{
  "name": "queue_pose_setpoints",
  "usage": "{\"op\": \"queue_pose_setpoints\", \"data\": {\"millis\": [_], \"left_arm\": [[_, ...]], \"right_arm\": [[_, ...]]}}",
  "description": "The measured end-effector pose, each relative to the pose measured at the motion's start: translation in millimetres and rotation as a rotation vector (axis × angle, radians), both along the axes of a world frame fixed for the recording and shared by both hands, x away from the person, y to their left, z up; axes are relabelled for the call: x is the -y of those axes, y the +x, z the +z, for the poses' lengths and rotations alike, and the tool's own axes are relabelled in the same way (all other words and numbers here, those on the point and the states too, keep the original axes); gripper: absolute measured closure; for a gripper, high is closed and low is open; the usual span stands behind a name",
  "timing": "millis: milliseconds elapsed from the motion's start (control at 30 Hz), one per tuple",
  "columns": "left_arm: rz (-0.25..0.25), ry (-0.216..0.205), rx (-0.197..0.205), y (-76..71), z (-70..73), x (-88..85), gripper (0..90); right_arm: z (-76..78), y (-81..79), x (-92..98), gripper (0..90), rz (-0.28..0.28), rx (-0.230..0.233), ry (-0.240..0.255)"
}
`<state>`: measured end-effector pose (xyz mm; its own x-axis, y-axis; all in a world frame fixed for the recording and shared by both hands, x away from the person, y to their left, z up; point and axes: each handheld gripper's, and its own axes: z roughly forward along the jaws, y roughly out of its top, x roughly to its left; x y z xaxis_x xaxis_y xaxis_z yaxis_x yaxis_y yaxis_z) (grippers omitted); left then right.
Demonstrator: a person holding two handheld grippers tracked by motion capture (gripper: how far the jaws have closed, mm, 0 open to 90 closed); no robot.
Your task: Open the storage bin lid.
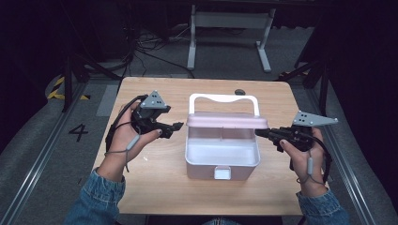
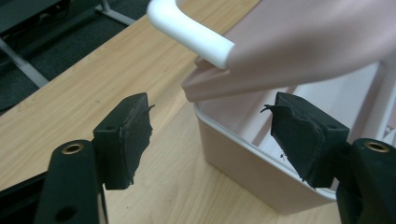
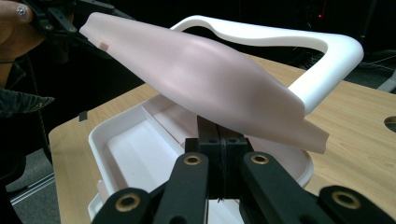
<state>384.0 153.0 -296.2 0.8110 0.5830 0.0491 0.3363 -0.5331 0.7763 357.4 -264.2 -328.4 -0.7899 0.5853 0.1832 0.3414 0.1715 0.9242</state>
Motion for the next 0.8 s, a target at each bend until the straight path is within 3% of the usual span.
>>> {"op": "queue_pose_setpoints", "data": {"millis": [233,400,533,667,800], "left_arm": [[-0.032,0.007,0.021,-3.9,-12.8,8.2,25.6],[-0.029,-0.039,0.008,-3.8,-23.8,17.2,25.0],[-0.016,-0.070,0.034,-1.4,-26.0,22.9,23.9],[-0.050,-0.109,0.059,2.3,-27.0,30.6,16.3],[-0.052,-0.129,0.080,4.4,-27.5,37.0,16.3]], "right_arm": [[2.0,1.9,0.6,90.0,0.003,0.005,0.012],[3.6,4.3,1.2,90.0,0.002,0.010,0.019],[6.2,6.6,2.6,90.0,-0.004,0.016,0.032],[6.4,8.0,2.0,90.0,0.001,0.013,0.033],[5.4,9.6,1.1,90.0,0.010,0.014,0.037]]}}
